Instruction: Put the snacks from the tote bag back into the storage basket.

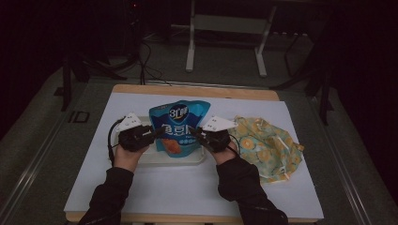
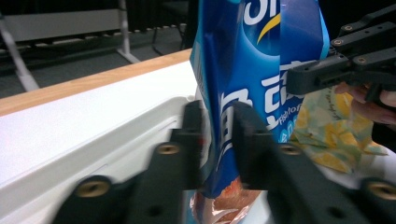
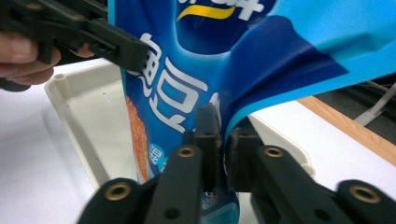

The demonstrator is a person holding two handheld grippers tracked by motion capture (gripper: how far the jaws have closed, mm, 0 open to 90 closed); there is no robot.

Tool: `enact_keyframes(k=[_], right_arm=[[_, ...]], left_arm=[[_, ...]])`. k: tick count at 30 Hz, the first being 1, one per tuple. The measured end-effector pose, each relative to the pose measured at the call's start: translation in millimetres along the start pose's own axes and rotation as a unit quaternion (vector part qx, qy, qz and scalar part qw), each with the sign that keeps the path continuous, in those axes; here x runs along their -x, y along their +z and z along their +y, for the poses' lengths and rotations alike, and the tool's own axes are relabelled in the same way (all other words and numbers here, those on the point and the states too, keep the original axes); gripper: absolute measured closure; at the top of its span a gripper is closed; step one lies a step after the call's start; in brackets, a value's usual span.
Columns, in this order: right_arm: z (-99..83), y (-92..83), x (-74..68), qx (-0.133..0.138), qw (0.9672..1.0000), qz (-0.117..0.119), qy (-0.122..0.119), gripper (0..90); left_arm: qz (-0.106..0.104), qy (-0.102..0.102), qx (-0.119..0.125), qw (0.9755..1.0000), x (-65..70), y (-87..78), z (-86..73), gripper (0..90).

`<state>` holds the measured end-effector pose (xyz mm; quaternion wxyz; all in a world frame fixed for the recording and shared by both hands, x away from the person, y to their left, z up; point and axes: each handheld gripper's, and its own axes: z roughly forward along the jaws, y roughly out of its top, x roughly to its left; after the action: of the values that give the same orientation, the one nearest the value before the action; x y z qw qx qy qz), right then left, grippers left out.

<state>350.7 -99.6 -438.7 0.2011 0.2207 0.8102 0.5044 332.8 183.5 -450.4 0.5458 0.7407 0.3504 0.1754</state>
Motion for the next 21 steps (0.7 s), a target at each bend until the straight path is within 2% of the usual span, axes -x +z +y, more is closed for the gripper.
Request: enact_keyframes(k=[2,3,5,9,12,19,21], right_arm=[[-0.2,-0.3,1.4,0.000,1.0000,0.000,0.008,79.7],[0.0,-0.7,2.2,0.000,0.9999,-0.001,0.012,77.6],[0.7,-1.1,3.5,-0.001,0.9998,0.001,0.019,73.6],[2.6,-2.2,3.8,-0.009,0.9997,-0.001,0.022,66.7],[3.4,-2.7,3.3,-0.015,0.9995,-0.004,0.026,63.3],[5.0,-6.4,3.0,-0.018,0.9993,-0.002,0.032,56.1],[6.1,-8.8,3.4,-0.019,0.9991,-0.001,0.037,51.6]], left_arm=[[0.004,0.001,0.000,1.0000,1.7,-0.1,0.5,63.7],[0.005,0.000,0.001,1.0000,1.9,-0.3,0.4,63.5],[0.006,-0.004,-0.003,1.0000,1.2,-0.6,-0.1,57.0],[0.006,-0.015,-0.008,0.9998,-0.2,-3.2,-2.1,53.6],[0.005,-0.031,0.004,0.9995,-1.0,-7.8,-3.4,50.8],[0.018,-0.021,-0.007,0.9996,2.6,-14.1,-6.5,49.0],[0.015,-0.030,-0.004,0.9994,3.4,-16.3,-7.4,47.0]])
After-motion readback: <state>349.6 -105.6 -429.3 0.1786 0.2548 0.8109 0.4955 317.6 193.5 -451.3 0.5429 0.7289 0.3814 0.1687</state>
